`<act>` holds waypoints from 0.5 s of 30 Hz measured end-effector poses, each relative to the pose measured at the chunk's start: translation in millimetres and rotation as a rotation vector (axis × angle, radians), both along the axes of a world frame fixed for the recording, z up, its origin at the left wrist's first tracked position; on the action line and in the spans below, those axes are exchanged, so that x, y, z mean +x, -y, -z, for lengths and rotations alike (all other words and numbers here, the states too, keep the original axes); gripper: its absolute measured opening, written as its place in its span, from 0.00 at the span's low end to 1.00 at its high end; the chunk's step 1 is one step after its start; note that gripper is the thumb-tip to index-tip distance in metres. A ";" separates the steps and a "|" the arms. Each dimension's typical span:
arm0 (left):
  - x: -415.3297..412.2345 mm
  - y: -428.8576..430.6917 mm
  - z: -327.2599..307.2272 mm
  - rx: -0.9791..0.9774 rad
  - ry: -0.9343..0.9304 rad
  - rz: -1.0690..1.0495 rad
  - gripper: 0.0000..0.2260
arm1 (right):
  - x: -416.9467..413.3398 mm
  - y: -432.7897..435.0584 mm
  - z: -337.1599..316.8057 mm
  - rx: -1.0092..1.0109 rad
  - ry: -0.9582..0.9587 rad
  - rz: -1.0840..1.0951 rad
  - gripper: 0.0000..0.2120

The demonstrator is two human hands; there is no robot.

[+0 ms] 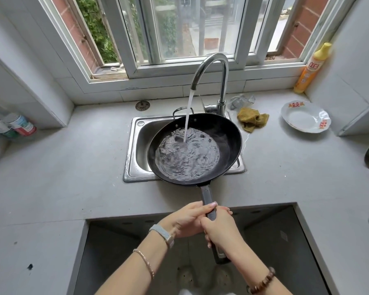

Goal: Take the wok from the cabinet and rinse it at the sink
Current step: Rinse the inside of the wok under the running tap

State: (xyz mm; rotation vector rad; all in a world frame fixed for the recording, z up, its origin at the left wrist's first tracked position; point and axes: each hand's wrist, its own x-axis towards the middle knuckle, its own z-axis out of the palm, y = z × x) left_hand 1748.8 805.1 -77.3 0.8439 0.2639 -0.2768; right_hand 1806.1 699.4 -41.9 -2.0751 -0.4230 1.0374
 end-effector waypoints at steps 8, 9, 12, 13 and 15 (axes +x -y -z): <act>11.1 2.3 2.4 0.002 0.021 -0.012 0.23 | 11.8 0.6 -1.6 -0.005 -0.036 0.002 0.05; 10.7 2.5 2.2 0.000 0.016 -0.013 0.24 | 11.5 0.9 -1.2 -0.003 -0.032 0.002 0.04; 10.2 4.3 1.8 -0.014 0.009 -0.032 0.23 | 11.4 1.5 0.5 0.004 -0.024 -0.004 0.04; 10.0 5.0 1.1 -0.018 0.006 -0.036 0.22 | 11.2 1.9 1.1 0.006 -0.026 -0.002 0.04; 8.9 6.8 -0.8 -0.016 -0.001 -0.027 0.21 | 9.6 2.2 3.2 0.004 -0.036 0.006 0.03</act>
